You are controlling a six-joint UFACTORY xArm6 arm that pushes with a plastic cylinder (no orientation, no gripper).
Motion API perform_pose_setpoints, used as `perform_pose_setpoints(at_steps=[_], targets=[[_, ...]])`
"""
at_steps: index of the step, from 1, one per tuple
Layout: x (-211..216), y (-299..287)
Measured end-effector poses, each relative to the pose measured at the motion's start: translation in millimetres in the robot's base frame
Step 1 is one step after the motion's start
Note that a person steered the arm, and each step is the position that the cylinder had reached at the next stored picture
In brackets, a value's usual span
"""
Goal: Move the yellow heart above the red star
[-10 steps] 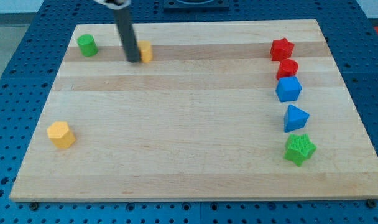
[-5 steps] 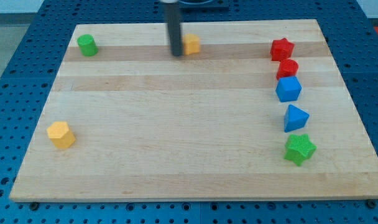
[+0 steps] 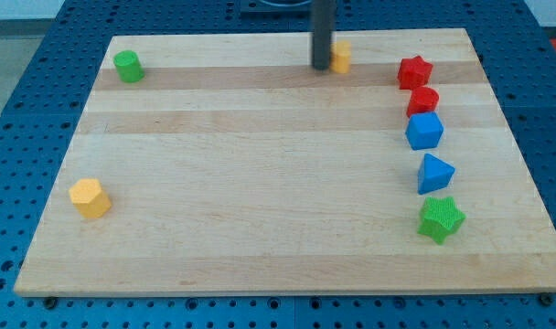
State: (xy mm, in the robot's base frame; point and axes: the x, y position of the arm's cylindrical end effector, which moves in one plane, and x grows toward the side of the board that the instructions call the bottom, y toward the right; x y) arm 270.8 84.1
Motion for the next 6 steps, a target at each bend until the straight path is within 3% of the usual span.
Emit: perform_pose_setpoints(at_steps=[1, 2, 6], targets=[[0.0, 3.5], [-1.5, -33.0], [-20.3, 54.1]])
